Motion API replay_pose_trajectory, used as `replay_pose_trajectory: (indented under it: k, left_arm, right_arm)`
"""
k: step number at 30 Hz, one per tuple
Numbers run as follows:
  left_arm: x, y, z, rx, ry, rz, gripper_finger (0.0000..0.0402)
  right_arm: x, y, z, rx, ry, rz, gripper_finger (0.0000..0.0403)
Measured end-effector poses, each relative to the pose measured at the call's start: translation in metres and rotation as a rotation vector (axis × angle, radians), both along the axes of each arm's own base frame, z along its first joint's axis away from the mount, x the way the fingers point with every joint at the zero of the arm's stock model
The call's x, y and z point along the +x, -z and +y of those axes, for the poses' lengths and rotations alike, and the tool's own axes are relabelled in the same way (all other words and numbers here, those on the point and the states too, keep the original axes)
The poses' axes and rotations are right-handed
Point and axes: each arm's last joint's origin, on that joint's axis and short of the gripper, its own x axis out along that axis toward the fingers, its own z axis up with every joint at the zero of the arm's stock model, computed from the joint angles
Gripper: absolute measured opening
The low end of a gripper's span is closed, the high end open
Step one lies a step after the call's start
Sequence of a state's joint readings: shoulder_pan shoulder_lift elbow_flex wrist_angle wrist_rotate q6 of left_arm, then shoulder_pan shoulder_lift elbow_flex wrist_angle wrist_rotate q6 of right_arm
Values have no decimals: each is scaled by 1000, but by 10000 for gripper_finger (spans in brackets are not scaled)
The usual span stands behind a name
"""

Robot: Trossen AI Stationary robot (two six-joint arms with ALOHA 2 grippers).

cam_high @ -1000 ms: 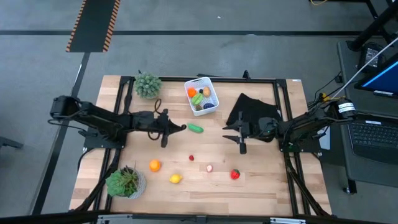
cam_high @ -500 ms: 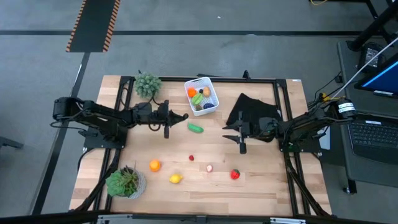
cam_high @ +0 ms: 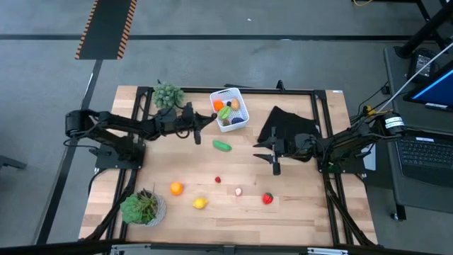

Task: Pick and placing Produce into tupperware
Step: Put the cherry into the basket

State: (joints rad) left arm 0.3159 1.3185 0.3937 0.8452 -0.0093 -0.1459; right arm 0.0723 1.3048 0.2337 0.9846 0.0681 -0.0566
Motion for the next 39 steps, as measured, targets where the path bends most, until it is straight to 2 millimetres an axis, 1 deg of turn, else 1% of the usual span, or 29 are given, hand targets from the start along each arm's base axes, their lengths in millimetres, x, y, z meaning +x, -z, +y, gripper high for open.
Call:
replay_pose_trajectory:
  k: [6, 11, 14, 18, 23, 26, 28, 31, 34, 39]
  left_arm:
    - [22, 4, 18, -5, 11, 48, 0]
    - [42, 0, 42, -49, -15, 146, 0]
    - [52, -4, 56, -84, -8, 260, 0]
    - [65, -19, 69, -88, 4, 362, 0]
    - [69, -47, 82, -149, 44, 479, 0]
    - [68, -64, 87, -195, 47, 542, 0]
    - [68, -72, 88, -213, 47, 571, 0]
    - [70, -76, 90, -232, 52, 620, 0]
    - [77, -79, 94, -228, 60, 627, 0]
    - [88, -70, 100, -231, 67, 655, 0]
  right_arm:
    - [0, 0, 0, 0, 0, 1, 165]
    - [0, 0, 0, 1, 0, 4, 165]
    - [0, 1, 0, 1, 0, 16, 165]
    - [0, 2, 0, 0, 0, 25, 165]
    - [0, 3, 0, 0, 0, 30, 165]
    - [0, 3, 0, 1, 0, 34, 165]
    - [0, 3, 0, 7, 1, 34, 165]
    - [0, 3, 0, 20, 2, 34, 165]
    - [0, 3, 0, 20, 2, 34, 165]
    - [0, 3, 0, 20, 2, 37, 165]
